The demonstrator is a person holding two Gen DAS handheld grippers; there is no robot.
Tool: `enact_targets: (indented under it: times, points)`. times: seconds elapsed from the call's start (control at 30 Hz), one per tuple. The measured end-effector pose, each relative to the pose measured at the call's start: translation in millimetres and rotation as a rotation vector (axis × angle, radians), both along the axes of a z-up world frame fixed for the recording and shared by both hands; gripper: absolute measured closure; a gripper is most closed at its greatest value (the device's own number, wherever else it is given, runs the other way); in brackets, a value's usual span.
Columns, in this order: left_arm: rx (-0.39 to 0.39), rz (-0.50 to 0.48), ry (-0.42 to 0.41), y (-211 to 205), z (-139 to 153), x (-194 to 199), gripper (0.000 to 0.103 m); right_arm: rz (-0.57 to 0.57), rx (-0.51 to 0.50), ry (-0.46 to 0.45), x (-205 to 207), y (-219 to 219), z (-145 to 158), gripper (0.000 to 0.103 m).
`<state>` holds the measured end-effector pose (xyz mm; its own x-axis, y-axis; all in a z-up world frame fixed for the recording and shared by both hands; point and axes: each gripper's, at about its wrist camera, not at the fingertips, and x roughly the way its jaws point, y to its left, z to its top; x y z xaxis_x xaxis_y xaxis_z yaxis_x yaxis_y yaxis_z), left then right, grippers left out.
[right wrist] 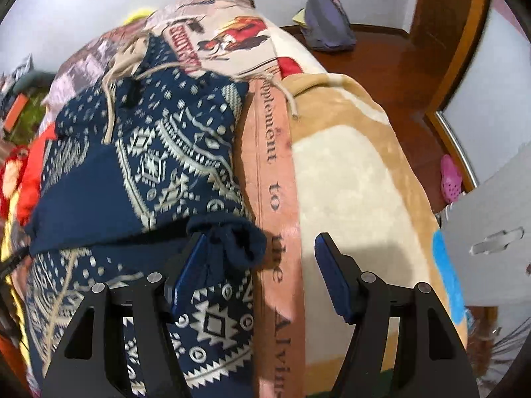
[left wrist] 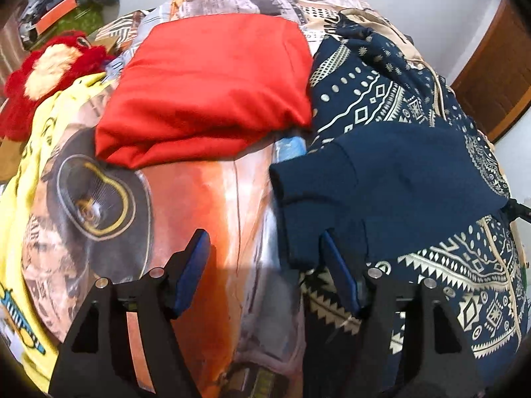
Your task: Fold large clothes
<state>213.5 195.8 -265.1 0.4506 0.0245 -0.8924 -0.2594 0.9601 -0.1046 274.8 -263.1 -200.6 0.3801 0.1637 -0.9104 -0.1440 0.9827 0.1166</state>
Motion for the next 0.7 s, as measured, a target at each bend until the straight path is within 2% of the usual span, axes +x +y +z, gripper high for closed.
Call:
enact_targets:
  times: [0.1,0.2,0.3,0.37,0.53,0.7]
  points:
    - [0.013,0.001,0.006,-7,-2,-1,0.034,0.031,-0.056,0.017,9,12,-13,0.04]
    - [0.036,-0.002,0.019,-13,-3,2,0.034,0.049,-0.057,0.036,18,23,-26,0.04]
    - [0.053,0.003,0.029,-18,-3,9,0.034,0.002,-0.094,0.015,31,24,-34,0.04]
    - [0.051,0.007,0.027,-17,-1,11,0.034,-0.024,-0.066,0.015,37,16,-36,0.041]
    - [0.05,0.005,0.035,-15,-4,16,0.034,-0.074,0.02,0.018,37,-1,-39,0.041]
    - [0.061,-0.016,0.034,-18,3,18,0.034,-0.003,-0.08,0.017,28,12,-23,0.041]
